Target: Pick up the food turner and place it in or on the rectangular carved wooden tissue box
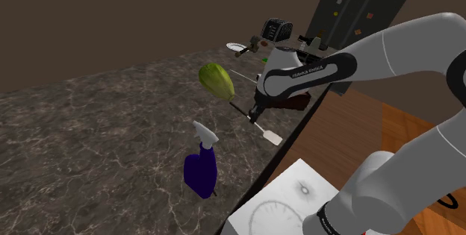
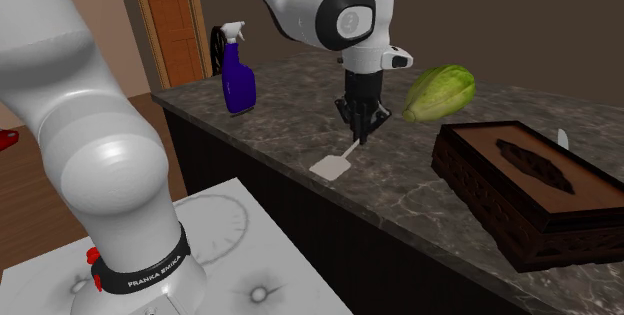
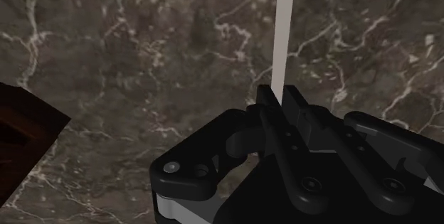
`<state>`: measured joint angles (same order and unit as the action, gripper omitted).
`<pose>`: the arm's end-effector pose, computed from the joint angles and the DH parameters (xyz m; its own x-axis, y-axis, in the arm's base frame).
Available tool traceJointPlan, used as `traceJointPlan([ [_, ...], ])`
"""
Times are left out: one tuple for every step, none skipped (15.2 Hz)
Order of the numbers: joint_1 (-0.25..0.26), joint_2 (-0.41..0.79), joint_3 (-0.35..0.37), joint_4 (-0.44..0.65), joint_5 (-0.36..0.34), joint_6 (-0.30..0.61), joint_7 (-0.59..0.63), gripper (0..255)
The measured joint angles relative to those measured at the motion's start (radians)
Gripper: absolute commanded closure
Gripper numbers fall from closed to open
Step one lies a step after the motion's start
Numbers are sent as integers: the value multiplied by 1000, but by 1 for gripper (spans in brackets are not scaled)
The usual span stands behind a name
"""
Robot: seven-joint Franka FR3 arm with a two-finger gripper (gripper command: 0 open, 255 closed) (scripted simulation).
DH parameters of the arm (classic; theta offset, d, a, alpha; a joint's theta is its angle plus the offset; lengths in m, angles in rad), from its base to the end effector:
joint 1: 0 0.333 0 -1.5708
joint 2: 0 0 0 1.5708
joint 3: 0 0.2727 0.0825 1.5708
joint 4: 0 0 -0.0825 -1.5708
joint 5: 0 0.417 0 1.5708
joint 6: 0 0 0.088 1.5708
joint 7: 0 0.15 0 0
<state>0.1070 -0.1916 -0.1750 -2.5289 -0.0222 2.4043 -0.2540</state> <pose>0.4834 -0.0291 0.2415 0.9771 0.2022 0.0667 0.2026 -0.9793 -0.0005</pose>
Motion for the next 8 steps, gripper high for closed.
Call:
traceJointPlan([
  [-1,-10,0,5,-2,-15,0,255],
  [-2,-19,1,12,-4,-31,2,255],
  [-2,-27,1,19,-5,-45,3,255],
  [-3,-39,2,23,-7,-61,4,255],
  [-3,-48,3,28,-9,-75,7,255],
  [-3,-57,5,35,-10,-90,9,255],
  [-3,-65,6,39,-11,-103,10,255],
  [-4,-72,6,48,-12,-118,9,255],
])
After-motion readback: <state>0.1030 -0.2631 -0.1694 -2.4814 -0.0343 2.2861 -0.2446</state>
